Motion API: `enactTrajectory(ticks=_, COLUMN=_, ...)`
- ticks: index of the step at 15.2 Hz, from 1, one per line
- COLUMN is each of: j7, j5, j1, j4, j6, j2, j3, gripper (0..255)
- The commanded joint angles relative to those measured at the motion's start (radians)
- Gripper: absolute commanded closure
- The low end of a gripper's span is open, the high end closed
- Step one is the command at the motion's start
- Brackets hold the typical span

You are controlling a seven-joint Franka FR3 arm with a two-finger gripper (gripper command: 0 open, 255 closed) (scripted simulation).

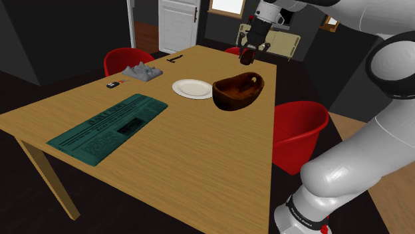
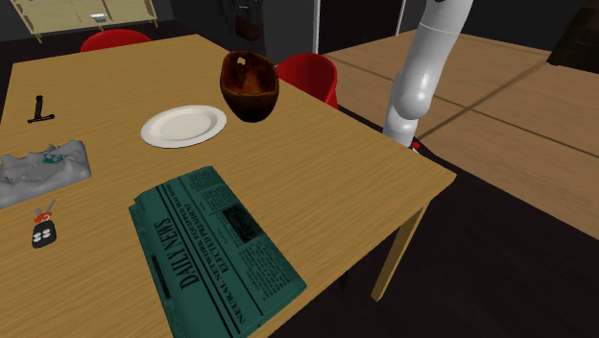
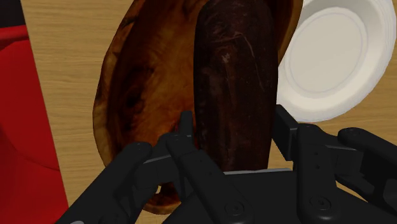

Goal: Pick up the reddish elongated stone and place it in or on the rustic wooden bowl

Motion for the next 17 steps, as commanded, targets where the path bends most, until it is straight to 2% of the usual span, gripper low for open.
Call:
enactTrajectory(ticks=1, j7=-0.019, j5=0.000, j1=-0.006, j4=-0.021, j6=0.027, j2=0.007, j3=-0.008, gripper=255)
enactTrajectory(ticks=12, j7=-0.035, j5=0.006, j1=-0.005, j4=-0.202, j6=0.177, j2=-0.022, j3=-0.007, gripper=255)
enactTrajectory(ticks=17, j7=-0.035, j5=0.006, j1=-0.005, j4=-0.202, j6=0.177, j2=-0.022, j3=-0.007, gripper=255)
